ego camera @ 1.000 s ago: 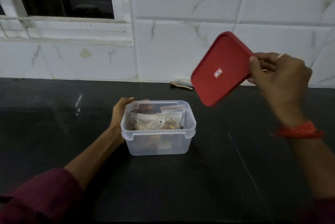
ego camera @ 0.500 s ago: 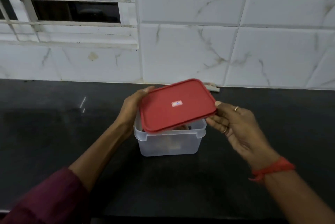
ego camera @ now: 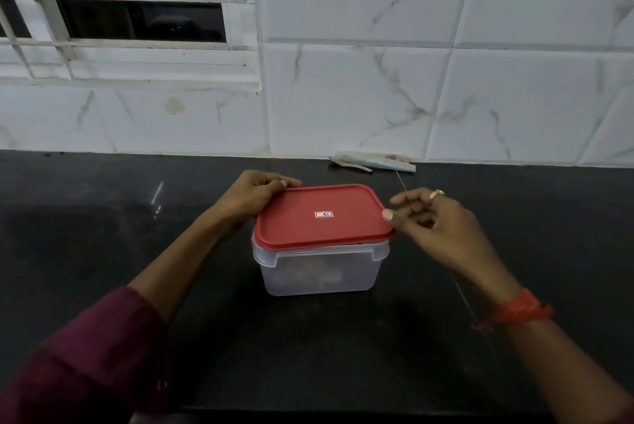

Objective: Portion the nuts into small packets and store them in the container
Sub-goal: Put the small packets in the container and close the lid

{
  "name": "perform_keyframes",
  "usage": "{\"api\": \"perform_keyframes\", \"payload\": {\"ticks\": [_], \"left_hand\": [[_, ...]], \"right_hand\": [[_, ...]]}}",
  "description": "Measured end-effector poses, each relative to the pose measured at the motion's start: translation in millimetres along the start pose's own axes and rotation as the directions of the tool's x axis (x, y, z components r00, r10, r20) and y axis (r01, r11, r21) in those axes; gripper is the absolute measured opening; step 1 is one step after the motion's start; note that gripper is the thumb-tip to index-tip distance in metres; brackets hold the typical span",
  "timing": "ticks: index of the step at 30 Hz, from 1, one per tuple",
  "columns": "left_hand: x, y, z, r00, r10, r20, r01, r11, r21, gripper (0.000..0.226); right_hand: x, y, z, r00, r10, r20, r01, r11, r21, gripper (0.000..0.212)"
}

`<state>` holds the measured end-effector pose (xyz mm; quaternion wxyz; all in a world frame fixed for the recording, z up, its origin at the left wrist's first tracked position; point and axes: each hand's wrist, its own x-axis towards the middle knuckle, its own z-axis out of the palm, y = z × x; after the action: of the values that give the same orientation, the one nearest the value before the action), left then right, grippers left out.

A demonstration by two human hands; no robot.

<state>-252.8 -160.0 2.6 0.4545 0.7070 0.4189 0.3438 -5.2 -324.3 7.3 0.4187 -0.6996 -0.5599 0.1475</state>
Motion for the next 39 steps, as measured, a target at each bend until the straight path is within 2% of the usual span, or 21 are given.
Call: {"api": "perform_keyframes", "payload": {"ticks": [4,8,14,18,22,24,26,29,32,37,39], "left_hand": [[2.3,3.6,-5.3,0.994,0.056,0.091,-0.066,0.991,0.117,0.025],[3.9,4.0,-9.0,0.987,0.061,0.147,-0.079,0.99,0.119,0.025],[3.3,-1.7,-7.7,0.991,0.086,0.1,-0.098,0.988,0.123,0.021],[-2.7,-1.2,-2.8,0.989,0.134,0.061,-0.144,0.969,0.202,0.021],[-6.9,8.5,-2.8,0.977,0.215,0.008,-0.195,0.867,0.458,0.025],[-13.3,21.9,5.6,0.983,0.185,0.009,-0.16,0.823,0.546,0.032],[-20.9,30.4,19.4,0.994,0.097,0.056,-0.11,0.773,0.625,0.042],[-31.3,33.0,34.3,0.997,0.003,0.082,-0.061,0.702,0.709,0.054],[-33.1,33.8,34.6,0.997,-0.051,0.065,-0.008,0.721,0.693,0.051],[-33.8,30.6,35.3,0.996,-0.05,0.078,-0.022,0.69,0.723,0.052],[-38.6,23.9,39.8,0.998,0.027,0.057,-0.062,0.587,0.807,0.055]], "right_hand": [[18.2,-6.8,6.3,0.992,-0.112,0.064,0.112,0.994,0.013,0.029],[36.5,-19.9,20.5,0.971,-0.178,0.162,0.194,0.977,-0.087,0.039],[51.4,-23.2,38.3,0.943,-0.181,0.281,0.255,0.933,-0.253,0.04],[48.6,-17.4,42.6,0.938,-0.162,0.307,0.244,0.936,-0.253,0.044],[50.6,-28.8,36.6,0.929,-0.107,0.356,0.231,0.916,-0.329,0.046],[55.2,-41.4,35.5,0.935,-0.023,0.355,0.164,0.913,-0.373,0.052],[56.8,-50.4,43.1,0.943,0.038,0.329,0.101,0.913,-0.395,0.058],[56.5,-48.0,62.1,0.953,0.04,0.302,0.091,0.908,-0.409,0.065],[57.0,-40.4,69.4,0.964,0.038,0.262,0.075,0.91,-0.407,0.065],[45.7,-34.8,71.2,0.971,-0.051,0.232,0.154,0.879,-0.45,0.058],[42.8,-34.6,72.4,0.97,-0.088,0.226,0.192,0.846,-0.497,0.059]]}}
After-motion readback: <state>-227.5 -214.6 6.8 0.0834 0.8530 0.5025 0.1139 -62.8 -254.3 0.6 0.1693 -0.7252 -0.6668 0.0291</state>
